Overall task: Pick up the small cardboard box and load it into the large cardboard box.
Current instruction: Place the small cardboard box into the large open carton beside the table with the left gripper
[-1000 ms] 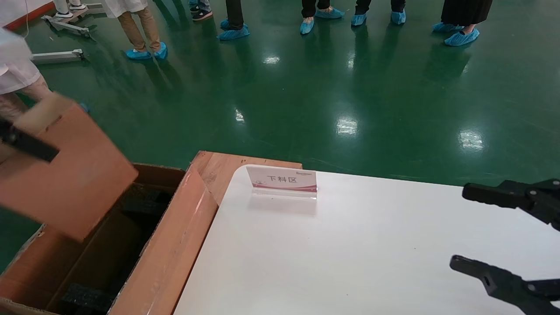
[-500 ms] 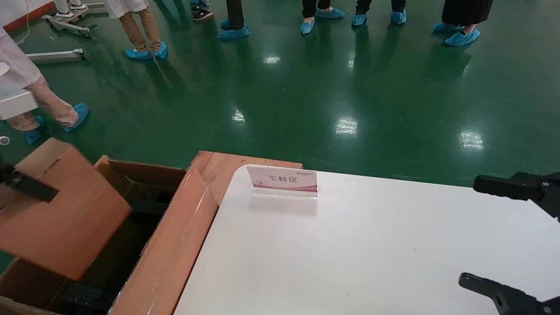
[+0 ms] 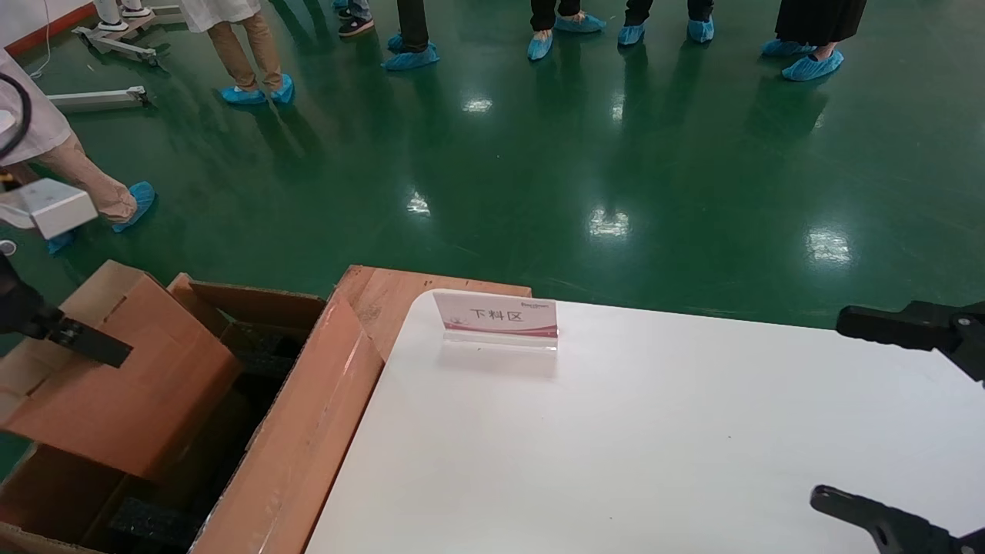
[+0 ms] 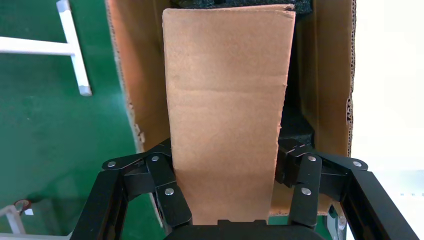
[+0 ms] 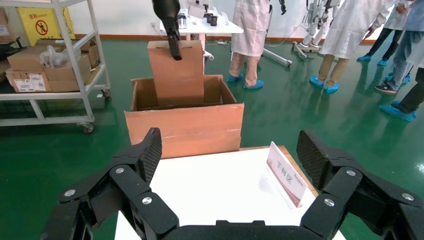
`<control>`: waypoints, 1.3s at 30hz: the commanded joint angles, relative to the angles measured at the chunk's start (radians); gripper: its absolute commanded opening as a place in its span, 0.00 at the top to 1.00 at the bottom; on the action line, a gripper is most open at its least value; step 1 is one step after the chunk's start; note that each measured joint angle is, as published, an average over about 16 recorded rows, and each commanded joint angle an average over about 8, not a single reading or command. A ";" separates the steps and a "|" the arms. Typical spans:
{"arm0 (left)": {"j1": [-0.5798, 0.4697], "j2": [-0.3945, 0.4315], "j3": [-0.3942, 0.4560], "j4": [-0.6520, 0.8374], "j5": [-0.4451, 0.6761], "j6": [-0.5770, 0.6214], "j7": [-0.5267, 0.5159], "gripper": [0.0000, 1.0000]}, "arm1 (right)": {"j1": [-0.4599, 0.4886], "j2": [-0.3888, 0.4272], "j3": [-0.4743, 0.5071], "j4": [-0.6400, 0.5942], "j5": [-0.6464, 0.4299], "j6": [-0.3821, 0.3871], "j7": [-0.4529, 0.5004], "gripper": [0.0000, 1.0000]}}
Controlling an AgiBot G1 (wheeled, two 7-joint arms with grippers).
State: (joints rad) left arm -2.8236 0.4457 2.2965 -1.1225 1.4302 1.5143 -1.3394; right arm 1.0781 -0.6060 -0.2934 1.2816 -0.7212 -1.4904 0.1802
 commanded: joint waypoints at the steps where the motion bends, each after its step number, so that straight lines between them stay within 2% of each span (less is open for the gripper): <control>1: 0.013 -0.008 -0.001 -0.011 0.006 -0.008 -0.010 1.00 | 0.000 0.000 0.000 0.000 0.000 0.000 0.000 0.00; 13: 0.118 -0.002 0.019 0.002 0.019 -0.104 -0.010 1.00 | 0.000 0.000 -0.001 0.000 0.001 0.000 0.000 0.00; 39: 0.294 0.046 0.045 0.164 0.019 -0.239 0.064 1.00 | 0.000 0.001 -0.002 0.000 0.002 0.001 -0.001 0.00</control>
State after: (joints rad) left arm -2.5288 0.4912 2.3401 -0.9597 1.4465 1.2742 -1.2759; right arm 1.0786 -0.6050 -0.2957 1.2816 -0.7197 -1.4894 0.1791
